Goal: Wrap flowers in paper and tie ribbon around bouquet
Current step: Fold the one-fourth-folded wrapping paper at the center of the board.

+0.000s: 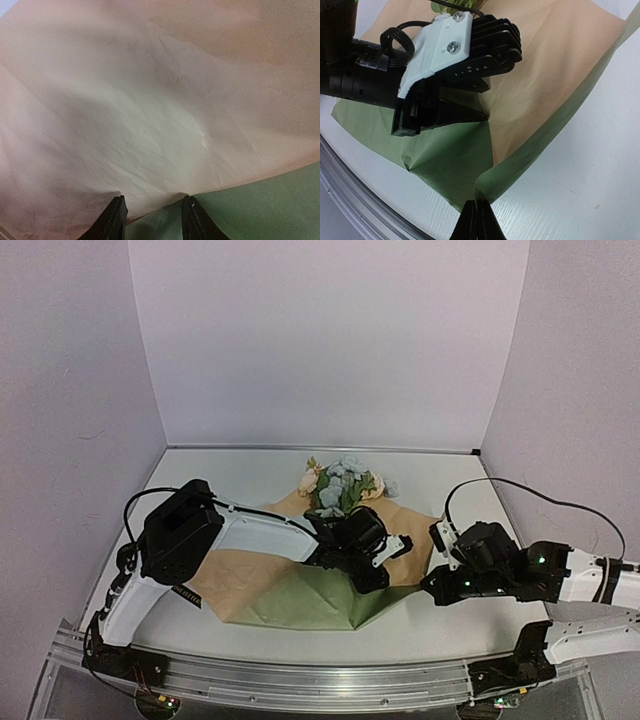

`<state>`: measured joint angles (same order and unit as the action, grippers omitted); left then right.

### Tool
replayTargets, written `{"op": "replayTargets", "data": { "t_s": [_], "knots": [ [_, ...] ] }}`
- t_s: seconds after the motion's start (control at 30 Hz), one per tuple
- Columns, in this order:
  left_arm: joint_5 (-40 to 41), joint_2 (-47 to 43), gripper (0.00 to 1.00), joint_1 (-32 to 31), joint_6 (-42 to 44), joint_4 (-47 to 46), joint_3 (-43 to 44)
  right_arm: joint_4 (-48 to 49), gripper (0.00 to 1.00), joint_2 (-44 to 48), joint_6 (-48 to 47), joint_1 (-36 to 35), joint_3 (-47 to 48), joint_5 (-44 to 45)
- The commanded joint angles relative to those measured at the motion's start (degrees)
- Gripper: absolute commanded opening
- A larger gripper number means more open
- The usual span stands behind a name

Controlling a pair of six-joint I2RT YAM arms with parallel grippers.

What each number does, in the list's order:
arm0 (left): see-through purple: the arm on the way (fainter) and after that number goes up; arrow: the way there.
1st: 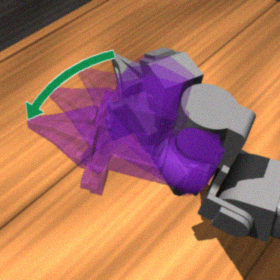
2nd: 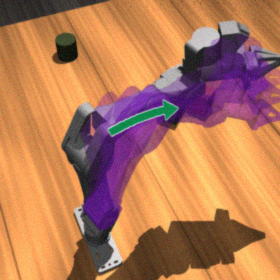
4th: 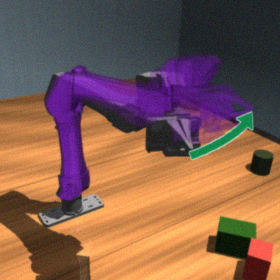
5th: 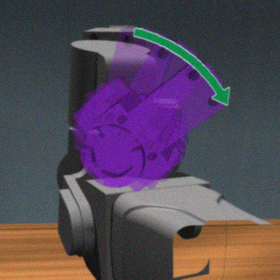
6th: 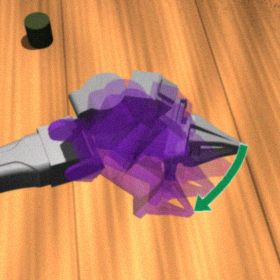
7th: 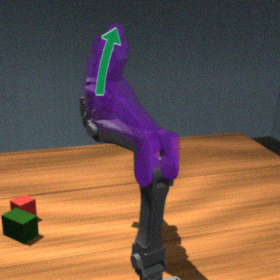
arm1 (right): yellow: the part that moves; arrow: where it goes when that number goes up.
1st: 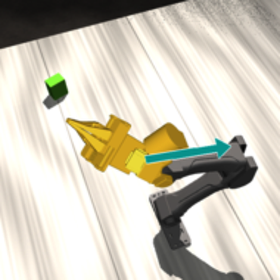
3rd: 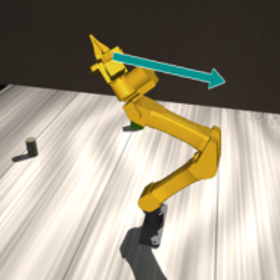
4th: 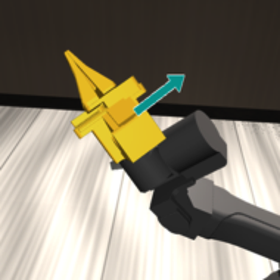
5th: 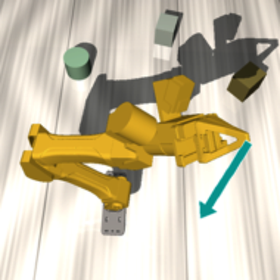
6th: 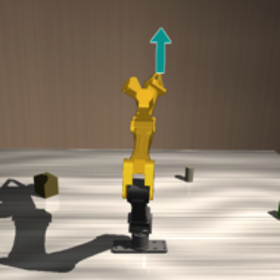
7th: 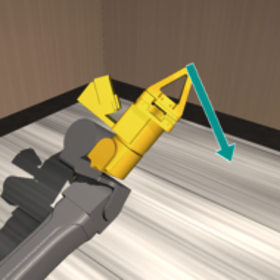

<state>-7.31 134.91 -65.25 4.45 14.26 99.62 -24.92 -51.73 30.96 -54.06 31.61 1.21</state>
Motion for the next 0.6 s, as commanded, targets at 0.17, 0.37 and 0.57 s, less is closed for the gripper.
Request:
{"op": "replayTargets", "data": {
  "t_s": [0.17,0.37,0.57],
  "knots": [
    [2.8,-12.9,0.5,1.9,-2.0,-3.0,-4.5,-4.9,0.0,2.4,-3.1,-0.4,2.8,3.2],
    [2.1,-23.5,0.54,2.0,-5.7,-2.7,-12.5,-5.6,0.0,2.6,-3.7,-0.4,2.3,4.1],
    [0.0,-37.7,0.45,1.8,-12.8,0.0,-28.9,-5.6,0.0,2.2,-4.2,-0.4,2.7,4.4]
  ]
}}
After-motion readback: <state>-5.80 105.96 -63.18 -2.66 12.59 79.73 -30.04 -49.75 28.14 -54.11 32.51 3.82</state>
